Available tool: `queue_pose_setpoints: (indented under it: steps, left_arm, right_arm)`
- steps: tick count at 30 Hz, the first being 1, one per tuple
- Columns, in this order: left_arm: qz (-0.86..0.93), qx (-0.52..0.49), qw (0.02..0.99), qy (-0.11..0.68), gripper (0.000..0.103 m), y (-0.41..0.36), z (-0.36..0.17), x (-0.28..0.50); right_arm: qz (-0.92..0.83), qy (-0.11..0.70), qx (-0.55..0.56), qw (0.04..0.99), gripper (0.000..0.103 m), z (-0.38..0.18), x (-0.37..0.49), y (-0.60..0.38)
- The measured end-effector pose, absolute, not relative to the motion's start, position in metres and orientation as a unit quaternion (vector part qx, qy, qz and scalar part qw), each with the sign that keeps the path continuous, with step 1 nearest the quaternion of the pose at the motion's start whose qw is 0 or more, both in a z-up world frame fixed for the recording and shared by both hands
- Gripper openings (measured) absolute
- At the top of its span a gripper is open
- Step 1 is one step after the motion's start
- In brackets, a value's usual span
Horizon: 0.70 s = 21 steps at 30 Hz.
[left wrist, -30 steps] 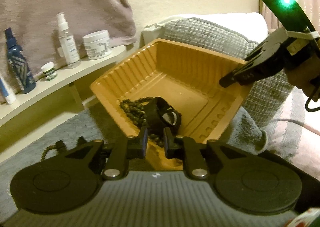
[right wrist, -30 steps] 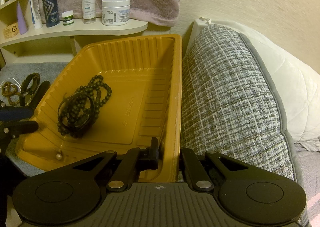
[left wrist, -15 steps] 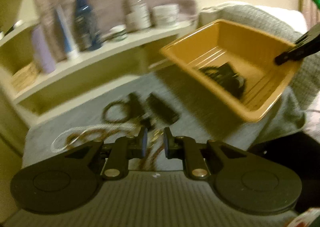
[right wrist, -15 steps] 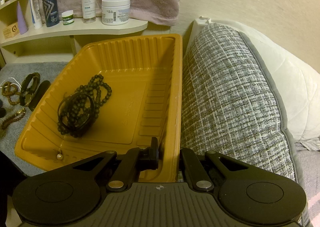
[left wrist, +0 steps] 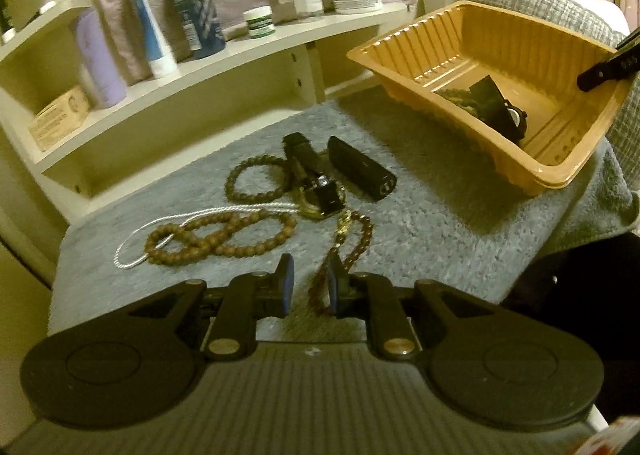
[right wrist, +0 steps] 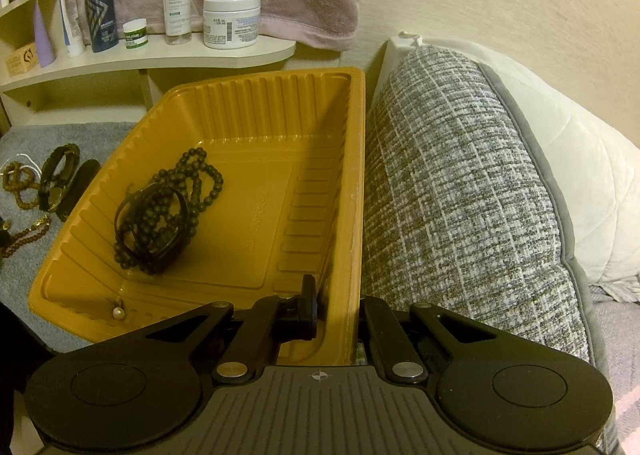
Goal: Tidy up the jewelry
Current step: 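Return the left tool to the pile and grasp the dark red bead bracelet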
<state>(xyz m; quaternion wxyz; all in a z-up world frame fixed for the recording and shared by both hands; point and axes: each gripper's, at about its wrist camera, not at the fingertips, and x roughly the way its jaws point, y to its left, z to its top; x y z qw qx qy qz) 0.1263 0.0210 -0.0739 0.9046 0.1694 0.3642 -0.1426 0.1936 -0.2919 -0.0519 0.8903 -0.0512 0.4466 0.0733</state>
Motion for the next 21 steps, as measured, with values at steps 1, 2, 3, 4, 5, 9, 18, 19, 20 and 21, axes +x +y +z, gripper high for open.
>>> queue_pose_setpoints:
  steps: [1,2,3,4,5,9,18,19,20,21]
  left_arm:
    - [-0.147,0.168,0.903,0.367,0.015,0.019,-0.076,0.129]
    - [-0.150,0.166,0.902,0.369,0.015,0.017,-0.077,0.132]
    - [-0.152,0.165,0.902,0.369,0.015,0.015,-0.078,0.134]
    - [-0.154,0.167,0.901,0.369,0.015,0.013,-0.079,0.137]
    - [-0.157,0.170,0.901,0.367,0.015,0.011,-0.080,0.139]
    - [-0.164,0.177,0.900,0.362,0.015,0.006,-0.082,0.147]
    - [-0.173,0.190,0.895,0.365,0.016,0.002,-0.085,0.155]
    - [-0.173,0.193,0.894,0.367,0.016,0.002,-0.087,0.156]
    - [-0.174,0.195,0.893,0.367,0.016,0.001,-0.088,0.157]
    - [-0.175,0.197,0.892,0.367,0.016,0.001,-0.088,0.157]
  right_arm:
    - [0.073,0.447,-0.051,0.890,0.004,-0.052,0.194,-0.292]
    - [0.073,0.446,-0.051,0.890,0.004,-0.052,0.194,-0.292]
    - [0.073,0.446,-0.051,0.890,0.004,-0.052,0.194,-0.292]
    - [0.073,0.446,-0.051,0.890,0.004,-0.052,0.194,-0.292]
    - [0.073,0.447,-0.051,0.890,0.004,-0.052,0.194,-0.292]
    - [0.073,0.447,-0.050,0.890,0.004,-0.053,0.194,-0.292]
    - [0.073,0.447,-0.049,0.890,0.004,-0.053,0.195,-0.293]
    - [0.073,0.448,-0.049,0.890,0.004,-0.053,0.195,-0.293]
    - [0.073,0.448,-0.049,0.890,0.004,-0.054,0.195,-0.293]
    - [0.073,0.448,-0.049,0.890,0.004,-0.054,0.195,-0.293]
